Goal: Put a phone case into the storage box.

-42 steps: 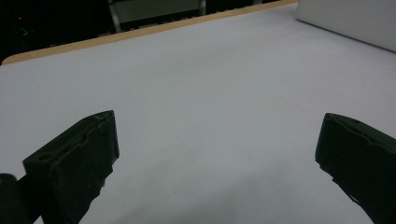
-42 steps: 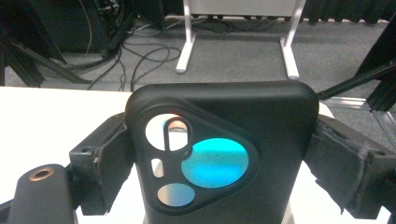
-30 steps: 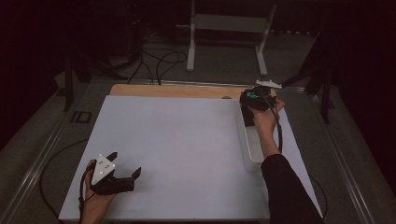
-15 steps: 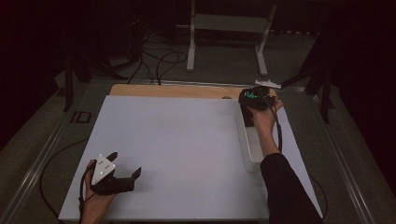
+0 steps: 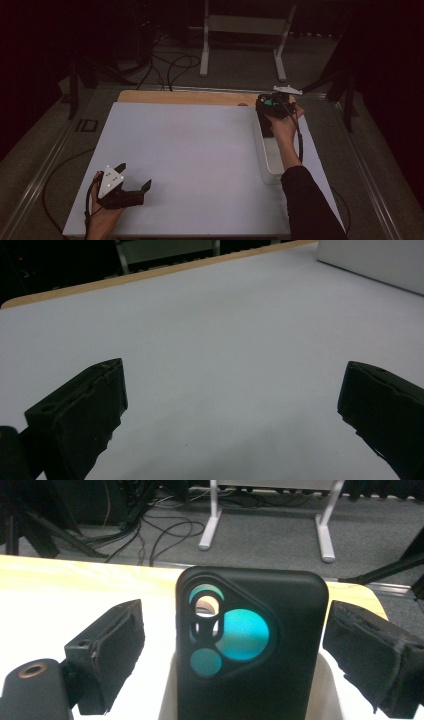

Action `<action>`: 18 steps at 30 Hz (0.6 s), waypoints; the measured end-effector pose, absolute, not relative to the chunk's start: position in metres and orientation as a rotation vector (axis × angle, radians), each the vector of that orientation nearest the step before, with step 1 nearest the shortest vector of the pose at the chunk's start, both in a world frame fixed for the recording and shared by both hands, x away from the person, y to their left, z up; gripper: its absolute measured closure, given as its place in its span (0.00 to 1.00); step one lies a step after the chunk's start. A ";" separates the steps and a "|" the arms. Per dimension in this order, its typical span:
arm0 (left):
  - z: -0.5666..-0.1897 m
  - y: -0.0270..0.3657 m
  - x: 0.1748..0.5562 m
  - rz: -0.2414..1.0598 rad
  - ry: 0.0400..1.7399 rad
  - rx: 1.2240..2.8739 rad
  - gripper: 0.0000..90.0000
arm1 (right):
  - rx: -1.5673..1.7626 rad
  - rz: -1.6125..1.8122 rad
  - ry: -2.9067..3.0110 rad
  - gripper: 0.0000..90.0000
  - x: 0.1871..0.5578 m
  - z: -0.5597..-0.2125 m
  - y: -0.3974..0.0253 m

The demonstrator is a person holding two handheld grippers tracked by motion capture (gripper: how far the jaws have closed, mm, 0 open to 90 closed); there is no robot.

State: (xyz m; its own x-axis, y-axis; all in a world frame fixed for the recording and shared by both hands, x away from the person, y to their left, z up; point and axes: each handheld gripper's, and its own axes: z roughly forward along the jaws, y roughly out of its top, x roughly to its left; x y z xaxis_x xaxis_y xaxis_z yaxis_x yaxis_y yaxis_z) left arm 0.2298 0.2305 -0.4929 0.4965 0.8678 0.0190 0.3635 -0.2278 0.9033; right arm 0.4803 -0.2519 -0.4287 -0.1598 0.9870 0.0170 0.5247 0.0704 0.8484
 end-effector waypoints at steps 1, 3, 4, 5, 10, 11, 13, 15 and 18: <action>-0.493 0.230 0.230 0.678 1.034 1.807 0.00 | 1.505 0.998 1.759 0.11 0.479 -0.428 -0.252; -0.493 0.230 0.230 0.679 1.033 1.806 0.00 | 1.502 1.009 1.770 0.11 0.476 -0.426 -0.253; -0.493 0.230 0.230 0.679 1.033 1.806 0.00 | 1.497 1.013 1.783 0.11 0.474 -0.425 -0.253; -0.493 0.230 0.230 0.679 1.033 1.806 0.00 | 1.495 1.010 1.795 0.11 0.473 -0.425 -0.253; -0.493 0.230 0.230 0.676 1.030 1.813 0.00 | 1.448 1.023 1.884 0.11 0.458 -0.420 -0.249; -0.493 0.229 0.230 0.675 1.029 1.814 0.00 | 1.438 1.039 1.892 0.11 0.455 -0.419 -0.249; -0.493 0.229 0.230 0.677 1.029 1.811 0.00 | 1.420 1.064 1.907 0.11 0.448 -0.416 -0.248; -0.493 0.229 0.230 0.677 1.030 1.807 0.00 | 1.390 1.088 1.927 0.11 0.441 -0.413 -0.247; -0.493 0.230 0.230 0.676 1.034 1.805 0.00 | 1.342 1.129 1.948 0.11 0.428 -0.409 -0.245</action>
